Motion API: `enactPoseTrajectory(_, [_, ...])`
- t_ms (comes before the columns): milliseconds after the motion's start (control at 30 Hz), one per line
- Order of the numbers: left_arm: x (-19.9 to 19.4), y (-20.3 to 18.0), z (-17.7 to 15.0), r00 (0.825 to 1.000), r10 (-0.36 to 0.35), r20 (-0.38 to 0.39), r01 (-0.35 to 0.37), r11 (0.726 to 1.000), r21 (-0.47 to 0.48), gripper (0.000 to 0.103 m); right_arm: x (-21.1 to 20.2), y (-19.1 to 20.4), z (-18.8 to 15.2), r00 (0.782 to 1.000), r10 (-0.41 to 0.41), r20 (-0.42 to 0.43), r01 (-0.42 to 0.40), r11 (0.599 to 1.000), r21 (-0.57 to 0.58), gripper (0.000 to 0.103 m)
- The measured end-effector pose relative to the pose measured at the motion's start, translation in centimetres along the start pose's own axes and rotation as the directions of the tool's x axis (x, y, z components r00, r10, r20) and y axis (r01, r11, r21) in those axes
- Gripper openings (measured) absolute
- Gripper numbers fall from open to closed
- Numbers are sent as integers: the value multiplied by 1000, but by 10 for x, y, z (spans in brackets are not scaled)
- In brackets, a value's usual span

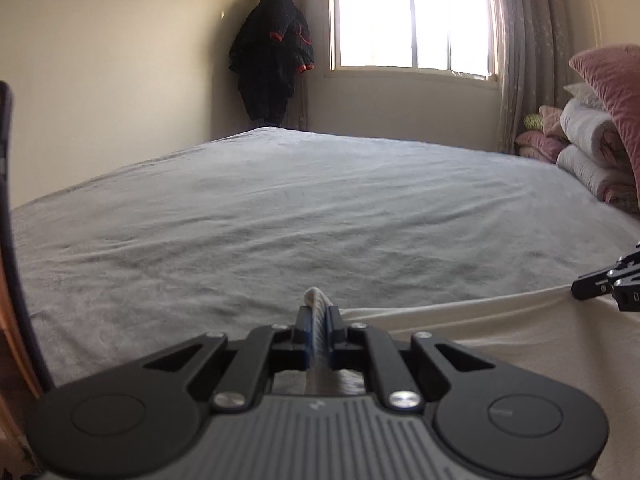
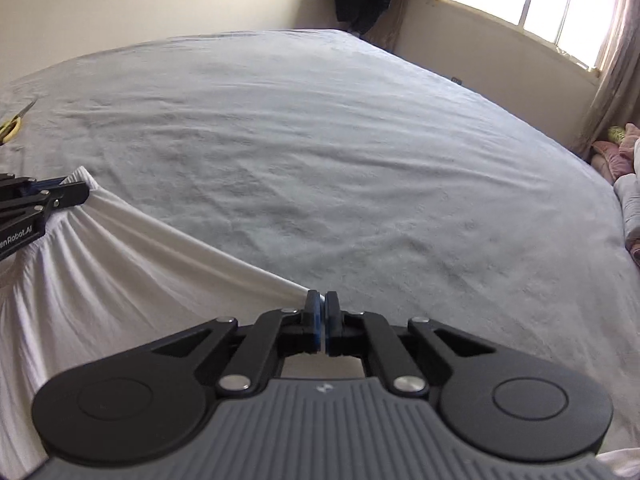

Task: Fold clothes
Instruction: 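Open both grippers and release the spread garment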

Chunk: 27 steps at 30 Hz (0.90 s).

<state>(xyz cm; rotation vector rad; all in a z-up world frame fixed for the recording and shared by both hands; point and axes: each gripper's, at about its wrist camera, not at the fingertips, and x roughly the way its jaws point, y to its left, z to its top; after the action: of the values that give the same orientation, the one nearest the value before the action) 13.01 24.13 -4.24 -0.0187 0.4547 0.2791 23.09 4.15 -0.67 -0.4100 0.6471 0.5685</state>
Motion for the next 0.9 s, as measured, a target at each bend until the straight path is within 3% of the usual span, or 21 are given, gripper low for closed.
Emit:
enactPoseTrajectory(100, [14, 0, -5, 998, 9, -63, -9, 1000, 7, 9, 18, 8, -8, 999, -26, -19, 26, 1000, -3, 2])
enactPoseTrajectory(200, [23, 6, -6, 993, 9, -116, -12, 1000, -29, 21, 32, 15, -20, 998, -47, -29, 48, 999, 11, 4])
enactPoseTrajectory(367, [10, 9, -3, 994, 18, -107, -21, 999, -32, 37, 24, 8, -16, 999, -32, -28, 34, 998, 54, 16])
enactPoseTrajectory(500, [-5, -1, 6, 996, 23, -91, -23, 1000, 9, 39, 2, -18, -20, 999, -32, -23, 33, 997, 74, 24])
enactPoseTrajectory(700, [-21, -41, 19, 993, -75, -91, 86, 989, 122, 42, -31, -85, -43, 994, -91, -55, 96, 991, 95, 26])
enactPoseTrajectory(900, [0, -98, 30, 967, -197, -164, 227, 956, 188, 42, -63, -151, -71, 983, -155, -94, 165, 979, 118, 26])
